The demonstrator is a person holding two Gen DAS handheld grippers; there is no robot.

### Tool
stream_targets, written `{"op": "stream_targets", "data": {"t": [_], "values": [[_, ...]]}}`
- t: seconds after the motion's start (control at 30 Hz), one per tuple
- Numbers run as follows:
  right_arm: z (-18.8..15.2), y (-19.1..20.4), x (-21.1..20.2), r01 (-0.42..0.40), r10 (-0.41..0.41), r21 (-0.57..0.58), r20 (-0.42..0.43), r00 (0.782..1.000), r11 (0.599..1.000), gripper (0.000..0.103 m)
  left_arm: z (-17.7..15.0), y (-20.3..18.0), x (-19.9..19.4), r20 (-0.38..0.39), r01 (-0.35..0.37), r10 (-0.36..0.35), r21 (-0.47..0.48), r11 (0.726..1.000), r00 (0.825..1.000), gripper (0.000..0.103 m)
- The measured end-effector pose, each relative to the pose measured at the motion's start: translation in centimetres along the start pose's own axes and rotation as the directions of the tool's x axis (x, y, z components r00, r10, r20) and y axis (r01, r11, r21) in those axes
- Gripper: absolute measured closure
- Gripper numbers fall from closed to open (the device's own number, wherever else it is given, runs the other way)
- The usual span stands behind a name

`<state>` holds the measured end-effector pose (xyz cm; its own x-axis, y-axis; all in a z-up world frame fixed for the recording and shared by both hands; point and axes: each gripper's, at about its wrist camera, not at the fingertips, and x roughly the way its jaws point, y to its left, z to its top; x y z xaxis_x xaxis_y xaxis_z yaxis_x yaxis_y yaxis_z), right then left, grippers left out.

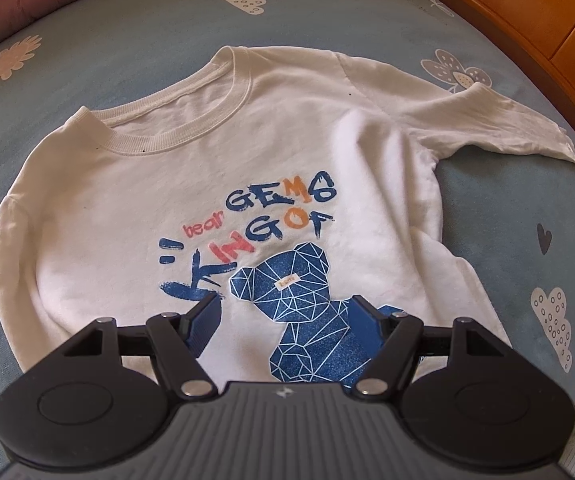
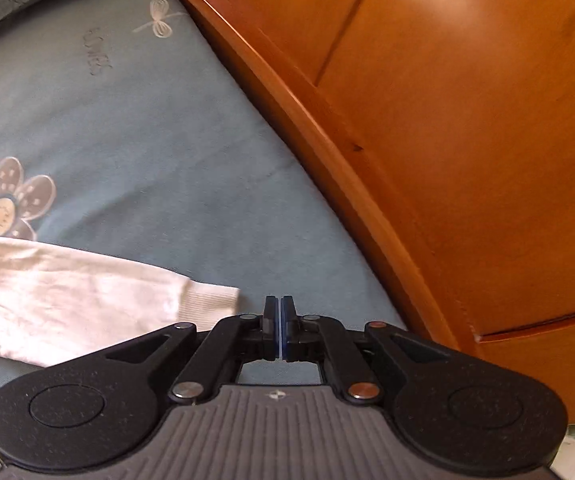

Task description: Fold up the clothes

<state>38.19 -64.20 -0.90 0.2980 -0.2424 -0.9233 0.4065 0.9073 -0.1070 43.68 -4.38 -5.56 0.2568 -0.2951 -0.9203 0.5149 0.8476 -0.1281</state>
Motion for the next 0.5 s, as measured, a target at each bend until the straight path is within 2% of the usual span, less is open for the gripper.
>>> {"op": "stream_targets", "data": {"t": [0.07, 0.1, 0.2, 0.27, 0.4, 0.47, 0.5], "values": [[0.7, 2.9, 0.1, -0.124, 0.125, -0.023, 0.05, 0.991, 0.992, 0.09, 0.0, 0.0, 0.0, 0.001, -0.002, 0.002, 0.001, 1.0, 1.0, 0.032], [1.3, 4.8, 0.2, -0.19, 0.192, -0.042, 0.071, 0.979, 0.981, 0.088, 0.1, 0.0, 0.0, 0.001, -0.003, 0.003, 0.002, 1.0, 1.0, 0.032], [3.2, 11.0, 1.5, -0.361, 0.371, -0.098, 0.105, 0.923, 0.927, 0.086, 0.1, 0.0, 0.1, 0.002, -0.007, 0.007, 0.004, 1.0, 1.0, 0.032], [4.5, 15.3, 2.9, -0.448, 0.458, -0.117, 0.089, 0.884, 0.886, 0.086, 0.1, 0.2, 0.1, 0.006, -0.007, 0.007, -0.005, 1.0, 1.0, 0.032], [5.8, 24.3, 4.1, -0.536, 0.561, -0.225, 0.062, 0.825, 0.814, 0.086, -0.1, 0.6, -0.1, 0.016, -0.01, 0.011, -0.026, 1.0, 1.0, 0.032], [6.0, 28.1, 4.3, -0.553, 0.59, -0.296, 0.045, 0.806, 0.779, 0.086, -0.3, 1.0, -0.2, 0.022, -0.01, 0.011, -0.04, 0.999, 1.0, 0.032], [5.7, 29.5, 4.2, -0.551, 0.594, -0.325, 0.04, 0.804, 0.768, 0.086, -0.4, 1.2, -0.2, 0.025, -0.011, 0.013, -0.047, 0.999, 1.0, 0.032]]}}
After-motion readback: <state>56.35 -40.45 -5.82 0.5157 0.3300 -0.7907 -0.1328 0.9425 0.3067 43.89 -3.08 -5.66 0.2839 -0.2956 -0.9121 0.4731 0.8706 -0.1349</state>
